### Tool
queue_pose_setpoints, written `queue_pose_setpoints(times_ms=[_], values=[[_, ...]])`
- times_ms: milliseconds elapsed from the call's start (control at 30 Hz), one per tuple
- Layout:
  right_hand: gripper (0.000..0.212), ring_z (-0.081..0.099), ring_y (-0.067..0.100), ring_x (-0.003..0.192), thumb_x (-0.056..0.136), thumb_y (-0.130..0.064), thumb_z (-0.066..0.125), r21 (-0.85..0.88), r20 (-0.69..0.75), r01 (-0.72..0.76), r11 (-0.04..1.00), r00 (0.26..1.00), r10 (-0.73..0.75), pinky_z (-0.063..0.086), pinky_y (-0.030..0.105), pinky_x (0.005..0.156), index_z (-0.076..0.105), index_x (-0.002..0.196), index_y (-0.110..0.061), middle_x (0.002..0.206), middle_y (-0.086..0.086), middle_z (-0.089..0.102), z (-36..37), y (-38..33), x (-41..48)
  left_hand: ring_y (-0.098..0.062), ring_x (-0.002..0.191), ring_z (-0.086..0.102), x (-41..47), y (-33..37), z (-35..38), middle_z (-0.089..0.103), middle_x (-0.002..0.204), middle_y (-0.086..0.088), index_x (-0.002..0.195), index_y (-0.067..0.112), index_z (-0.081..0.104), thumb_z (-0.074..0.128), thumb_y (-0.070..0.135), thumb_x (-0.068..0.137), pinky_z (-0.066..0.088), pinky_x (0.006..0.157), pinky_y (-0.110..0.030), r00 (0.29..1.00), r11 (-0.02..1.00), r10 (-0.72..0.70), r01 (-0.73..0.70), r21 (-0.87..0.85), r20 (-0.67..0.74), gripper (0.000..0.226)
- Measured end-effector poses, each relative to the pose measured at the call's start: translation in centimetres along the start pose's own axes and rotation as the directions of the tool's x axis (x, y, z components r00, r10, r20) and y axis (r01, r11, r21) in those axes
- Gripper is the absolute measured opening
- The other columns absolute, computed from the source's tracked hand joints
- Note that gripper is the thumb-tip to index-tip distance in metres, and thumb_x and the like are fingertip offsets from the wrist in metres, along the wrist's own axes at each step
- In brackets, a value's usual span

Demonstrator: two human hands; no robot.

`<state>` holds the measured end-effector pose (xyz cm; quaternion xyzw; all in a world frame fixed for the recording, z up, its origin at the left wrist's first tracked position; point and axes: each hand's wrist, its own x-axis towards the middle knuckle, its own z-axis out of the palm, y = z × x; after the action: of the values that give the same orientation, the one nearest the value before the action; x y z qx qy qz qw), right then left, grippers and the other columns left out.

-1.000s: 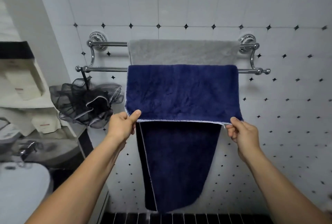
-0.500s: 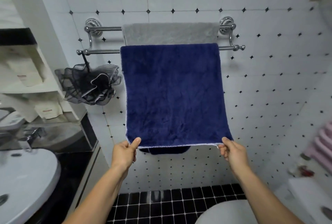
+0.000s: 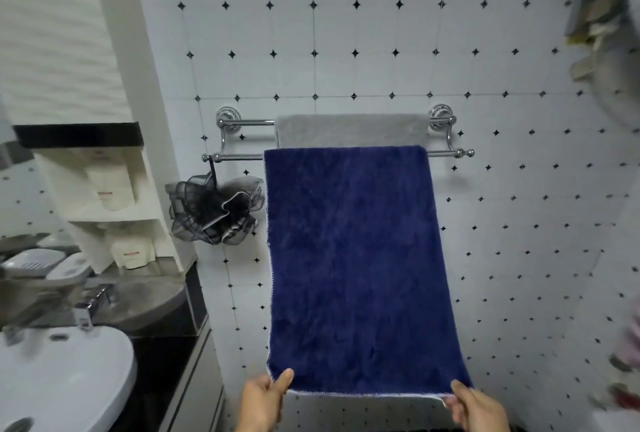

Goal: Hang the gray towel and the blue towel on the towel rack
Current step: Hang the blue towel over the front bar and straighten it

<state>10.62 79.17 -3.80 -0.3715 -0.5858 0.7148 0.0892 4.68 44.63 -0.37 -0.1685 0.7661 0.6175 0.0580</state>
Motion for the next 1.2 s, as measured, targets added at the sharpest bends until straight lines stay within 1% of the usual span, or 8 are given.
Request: queue_pose_setpoints(times_ms=[267,533,633,767,867,1033,1133,1200], values=[[0.04,0.047,0.022,0.043,0.091,-0.018,0.065,-0.371,0.145,0.051,0.927,0.989,0.003,0.037,0.03,0.049,0.065,0.059,0.005,0.048,0.019,0.056,0.6,-2.0,1.1,-0.018,0.042,0.042,2.5,-0.2,0.6,0.055,0.047,-0.008,0.06,0.009,0.047,0.071,0.023,0.087,0.032,0.042,-0.021,0.996,0.996,-0.091,0.091,-0.018,0.017,0.039],[0.025,0.05,0.008,0.037,0.095,-0.022,0.057,-0.711,0.359,0.268,0.65,0.933,0.008,0.035,0.016,0.04,0.061,0.076,-0.007,0.054,0.001,0.067,1.6,-11.1,8.2,-0.025,0.082,0.058,8.4,4.4,0.3,0.066,0.095,-0.013,0.102,0.004,0.06,0.069,0.012,0.086,0.045,0.07,-0.033,0.995,0.991,-0.093,0.089,0.1,0.031,0.021],[0.018,0.057,0.011,0.054,0.092,-0.031,0.06,-0.667,0.436,0.401,0.628,0.894,-0.108,0.037,0.021,0.049,0.059,0.084,-0.015,0.078,0.002,0.071,4.5,-17.7,10.6,-0.022,0.093,0.058,11.2,10.4,0.0,0.063,0.104,-0.008,0.117,0.005,0.055,0.07,0.012,0.085,0.045,0.092,-0.04,0.998,0.999,0.05,-0.049,0.018,-0.036,0.036],[0.023,0.065,0.012,0.082,0.087,-0.034,0.067,-0.461,0.469,0.585,0.667,0.799,-0.376,0.044,0.026,0.058,0.058,0.104,-0.023,0.095,-0.007,0.067,9.5,-26.5,12.2,-0.015,0.093,0.058,14.1,20.1,0.3,0.06,0.11,-0.005,0.13,0.005,0.048,0.07,0.01,0.085,0.047,0.087,-0.033,0.938,0.941,0.315,-0.329,-0.084,-0.146,0.05],[0.022,0.065,-0.001,0.076,0.086,-0.031,0.07,-0.282,0.487,0.66,0.696,0.724,-0.489,0.044,0.013,0.056,0.059,0.104,-0.025,0.097,-0.011,0.067,12.7,-31.0,12.5,-0.016,0.104,0.059,15.3,25.1,0.6,0.059,0.118,-0.002,0.135,0.009,0.046,0.07,0.012,0.086,0.045,0.085,-0.027,0.897,0.888,0.413,-0.435,-0.147,-0.156,0.055],[0.027,0.069,0.005,0.073,0.074,-0.043,0.076,-0.184,0.336,0.682,0.708,0.72,-0.607,0.054,0.022,0.062,0.07,0.092,-0.023,0.082,-0.012,0.075,14.2,-32.4,12.9,-0.01,0.077,0.071,15.4,27.7,1.4,0.075,0.089,0.007,0.097,0.018,0.069,0.067,0.017,0.088,0.054,0.062,-0.019,0.878,0.839,0.463,-0.478,-0.258,-0.123,0.009],[0.033,0.057,-0.003,0.048,0.071,-0.051,0.073,-0.063,0.255,0.72,0.692,0.681,-0.686,0.043,0.014,0.046,0.059,0.063,-0.023,0.053,-0.019,0.063,14.4,-32.8,12.7,-0.015,0.075,0.068,15.3,28.7,1.0,0.073,0.083,0.005,0.087,0.017,0.065,0.068,0.024,0.088,0.054,0.062,-0.027,0.859,0.788,0.486,-0.511,-0.345,-0.161,0.008],[0.041,0.049,0.002,0.05,0.075,-0.052,0.07,0.035,0.205,0.721,0.692,0.673,-0.711,0.039,0.017,0.048,0.05,0.06,-0.019,0.055,-0.015,0.054,14.9,-33.6,12.1,-0.014,0.072,0.064,15.4,30.0,0.5,0.067,0.082,0.003,0.081,0.019,0.056,0.069,0.028,0.086,0.052,0.06,-0.028,0.839,0.747,0.5,-0.544,-0.382,-0.216,0.017]])
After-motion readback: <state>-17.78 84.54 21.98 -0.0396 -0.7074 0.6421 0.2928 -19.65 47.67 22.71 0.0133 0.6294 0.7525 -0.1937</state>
